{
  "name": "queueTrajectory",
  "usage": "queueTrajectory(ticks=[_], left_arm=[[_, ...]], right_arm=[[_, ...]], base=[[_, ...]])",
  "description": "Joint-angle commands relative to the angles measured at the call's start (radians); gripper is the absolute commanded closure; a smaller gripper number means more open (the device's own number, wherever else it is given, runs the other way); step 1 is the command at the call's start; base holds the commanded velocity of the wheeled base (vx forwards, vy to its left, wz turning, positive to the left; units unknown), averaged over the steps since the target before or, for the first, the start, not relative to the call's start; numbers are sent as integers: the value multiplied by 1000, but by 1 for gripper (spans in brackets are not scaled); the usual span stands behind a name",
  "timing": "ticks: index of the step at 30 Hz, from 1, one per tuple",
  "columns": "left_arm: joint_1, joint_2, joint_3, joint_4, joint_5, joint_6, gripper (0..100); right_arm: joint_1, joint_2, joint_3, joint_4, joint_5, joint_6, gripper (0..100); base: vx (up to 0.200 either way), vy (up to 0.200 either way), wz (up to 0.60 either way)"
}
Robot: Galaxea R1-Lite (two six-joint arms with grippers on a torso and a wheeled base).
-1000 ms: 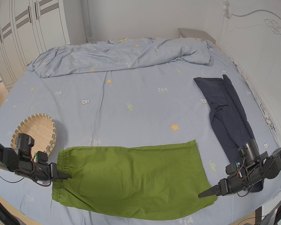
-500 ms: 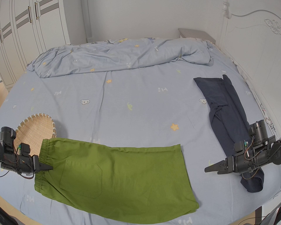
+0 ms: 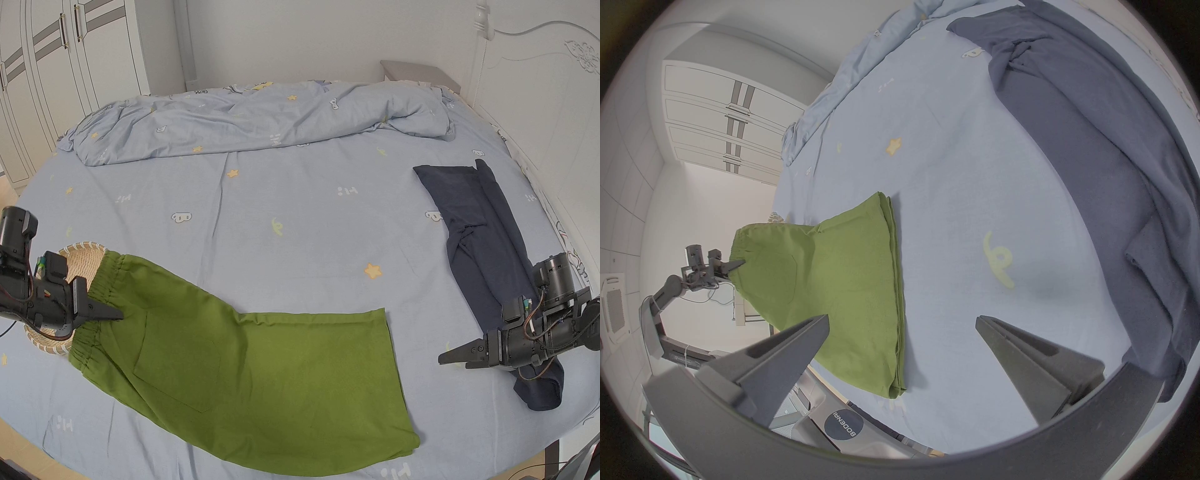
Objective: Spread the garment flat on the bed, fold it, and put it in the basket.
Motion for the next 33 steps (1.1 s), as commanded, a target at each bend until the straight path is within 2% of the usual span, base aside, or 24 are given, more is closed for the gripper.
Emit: queueTrajectory(ticks=[1,2,3,4,5,6,7,8,10,19,22,28,33], left_arm=[[-221,-93,-91,32,83,-100,100],[-391,-87,-123,32,196,-172,100],[-402,-85,-125,32,204,-177,100],[-514,-72,-148,32,296,-232,100],[-540,-66,-154,31,317,-246,100],[-619,-46,-175,31,382,-295,100],[-619,-46,-175,31,382,-295,100],[-701,-23,-209,31,440,-355,100],[-764,5,-238,31,469,-410,100],[-900,128,-307,22,554,-565,100],[-966,183,-339,17,595,-641,100],[-1012,252,-378,12,649,-697,100],[-1054,336,-391,-64,695,-737,100]], right_arm=[[-2,-25,0,-1,-1,0,0],[-5,-34,-2,-1,-2,2,0],[-5,-34,-2,-1,-2,2,0],[-5,-43,0,-1,-2,2,0],[-3,-47,0,-1,-2,0,0],[-2,-50,0,-1,-2,2,0],[-2,-50,0,-1,-2,2,0],[1,-51,0,0,-4,2,0],[1,-51,1,0,-4,2,0],[6,-50,3,0,-5,2,0],[7,-47,9,-1,-36,-1,0],[7,-47,11,-1,-48,-1,0],[9,-45,11,-1,-48,0,0]], base=[[0,0,0],[0,0,0],[0,0,0],[0,0,0],[0,0,0],[0,0,0],[0,0,0],[0,0,0],[0,0,0],[0,0,0],[0,0,0],[0,0,0],[0,0,0]])
